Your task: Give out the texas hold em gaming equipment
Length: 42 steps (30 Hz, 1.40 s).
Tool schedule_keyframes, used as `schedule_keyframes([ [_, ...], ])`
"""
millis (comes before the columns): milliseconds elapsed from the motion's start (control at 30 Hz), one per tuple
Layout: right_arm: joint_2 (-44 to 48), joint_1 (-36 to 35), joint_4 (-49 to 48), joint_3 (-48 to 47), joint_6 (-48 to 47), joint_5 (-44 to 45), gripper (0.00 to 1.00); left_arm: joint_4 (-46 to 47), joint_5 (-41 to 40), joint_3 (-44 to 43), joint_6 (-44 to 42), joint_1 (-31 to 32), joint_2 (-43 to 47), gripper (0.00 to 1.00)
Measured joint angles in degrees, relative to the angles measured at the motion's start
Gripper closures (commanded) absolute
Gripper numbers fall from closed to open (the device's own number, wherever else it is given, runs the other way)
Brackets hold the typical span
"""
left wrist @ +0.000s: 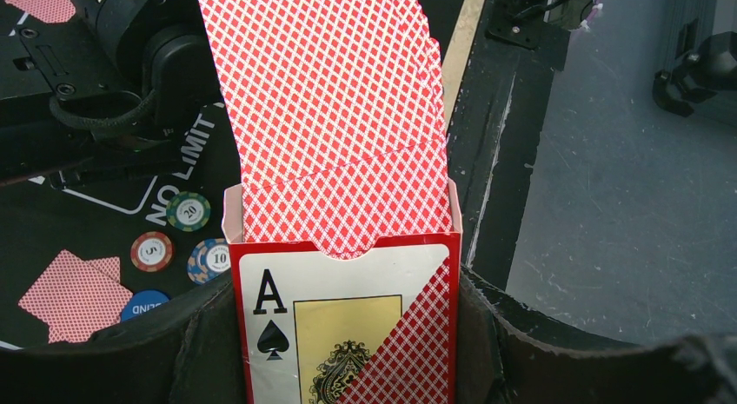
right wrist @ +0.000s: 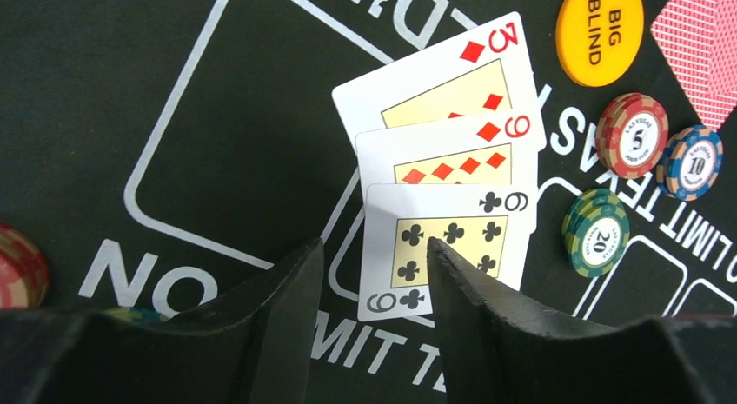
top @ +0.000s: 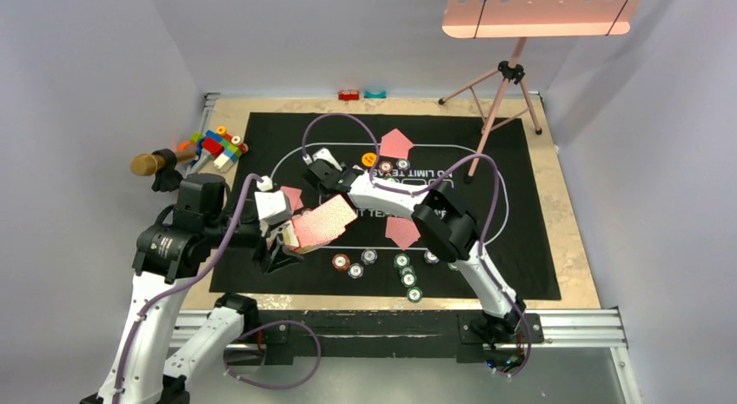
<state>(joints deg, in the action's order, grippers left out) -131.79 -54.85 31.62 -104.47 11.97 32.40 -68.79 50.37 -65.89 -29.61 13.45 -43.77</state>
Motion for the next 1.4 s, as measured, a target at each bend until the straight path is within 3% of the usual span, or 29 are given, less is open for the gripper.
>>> schedule_keyframes([
  [200, 3.56, 0.17, -0.68, 3.91, 1.62, -4.66, 0.40, 0.11, -0.02, 0.00, 0.00, 0.00, -0.28, 1.00],
  [433, 17.86, 2.84, -4.96, 18.88, 6.16, -9.90, 0.43, 0.13, -0.04, 0.00, 0.00, 0.00, -0.55, 1.00],
  [600, 25.53, 10.80, -8.15, 26.27, 10.36, -16.55, 0.40, 0.35, -0.04, 0.00, 0.02, 0.00, -0.66, 1.00],
  [700, 29.59, 16.46, -7.52, 28.96, 12.61, -23.30, 0.28, 0.55, -0.04, 0.00, 0.00, 0.00, -0.70, 1.00],
  [900, 40.70, 23.54, -3.28, 27.04, 15.85, -35.41, 0.15, 1.31, -0.02, 0.00, 0.00, 0.00, -1.25, 1.00],
  [1133, 51.36, 25.49, -4.55, 23.78, 20.31, -52.72, 0.09, 2.54, -0.22, 0.15, -0.04, 0.00, -2.12, 1.00],
  [1300, 52.78, 25.68, -8.76, 23.80, 24.79, -65.42, 0.07, 3.17, -1.07, 0.15, -0.24, 0.00, -2.56, 1.00],
  [1400, 52.04, 23.71, -9.77, 23.80, 26.21, -68.67, 0.05, 3.50, -1.51, 0.17, -0.48, 0.00, -2.89, 1.00],
])
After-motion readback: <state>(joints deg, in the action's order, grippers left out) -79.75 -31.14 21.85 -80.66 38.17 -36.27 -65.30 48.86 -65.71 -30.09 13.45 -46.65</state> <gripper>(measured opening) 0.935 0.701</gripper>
